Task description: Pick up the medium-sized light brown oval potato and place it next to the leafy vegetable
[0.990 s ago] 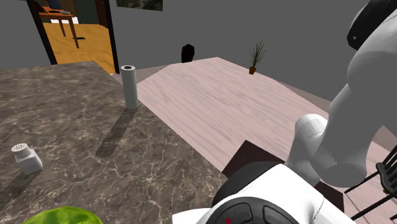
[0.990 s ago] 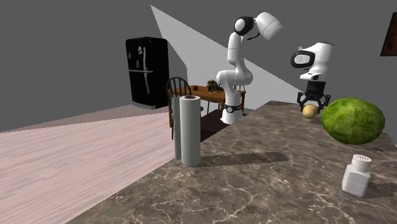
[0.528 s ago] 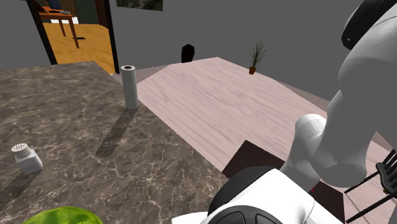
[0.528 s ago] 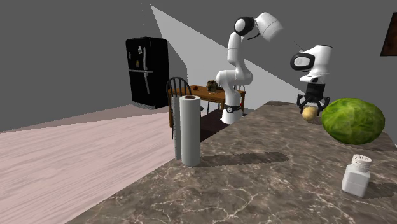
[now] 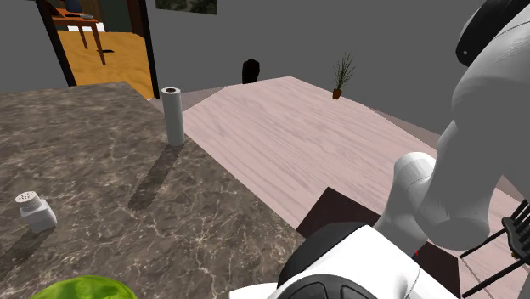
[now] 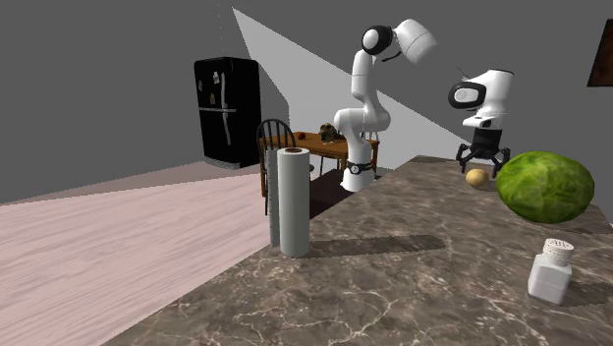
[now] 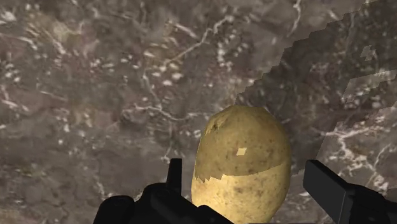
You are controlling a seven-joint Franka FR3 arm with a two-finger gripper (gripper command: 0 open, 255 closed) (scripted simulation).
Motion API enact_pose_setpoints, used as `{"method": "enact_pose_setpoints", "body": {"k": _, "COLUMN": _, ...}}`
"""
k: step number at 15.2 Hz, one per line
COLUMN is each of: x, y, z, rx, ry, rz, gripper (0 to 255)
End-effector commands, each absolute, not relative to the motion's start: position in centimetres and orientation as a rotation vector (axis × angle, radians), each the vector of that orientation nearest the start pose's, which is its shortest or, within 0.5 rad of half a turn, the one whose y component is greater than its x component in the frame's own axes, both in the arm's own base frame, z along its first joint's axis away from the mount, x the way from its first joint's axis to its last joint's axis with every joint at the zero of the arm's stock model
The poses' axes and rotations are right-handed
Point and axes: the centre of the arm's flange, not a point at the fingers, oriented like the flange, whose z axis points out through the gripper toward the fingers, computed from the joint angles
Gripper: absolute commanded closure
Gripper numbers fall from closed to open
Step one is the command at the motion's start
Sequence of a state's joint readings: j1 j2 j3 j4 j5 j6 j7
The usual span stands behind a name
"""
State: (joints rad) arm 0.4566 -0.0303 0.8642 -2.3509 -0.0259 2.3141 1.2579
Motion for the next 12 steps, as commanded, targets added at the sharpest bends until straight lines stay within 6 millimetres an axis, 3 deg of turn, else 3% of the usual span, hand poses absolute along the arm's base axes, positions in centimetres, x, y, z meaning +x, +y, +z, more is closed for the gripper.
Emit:
{"method": "enact_pose_setpoints", "body": {"k": 1, "x": 12.3, "y": 48.2, "z": 35.0, "rx": -3.167, "ry": -0.127, "rz": -0.056, "gripper": 0}}
{"method": "enact_pose_setpoints", "body": {"k": 4, "x": 12.2, "y": 48.3, "z": 38.7, "rx": -3.167, "ry": -0.127, "rz": -0.056, "gripper": 0}}
{"method": "enact_pose_setpoints", "body": {"k": 12, "x": 12.2, "y": 48.3, "z": 38.7, "rx": -3.167, "ry": -0.127, "rz": -0.056, "gripper": 0}}
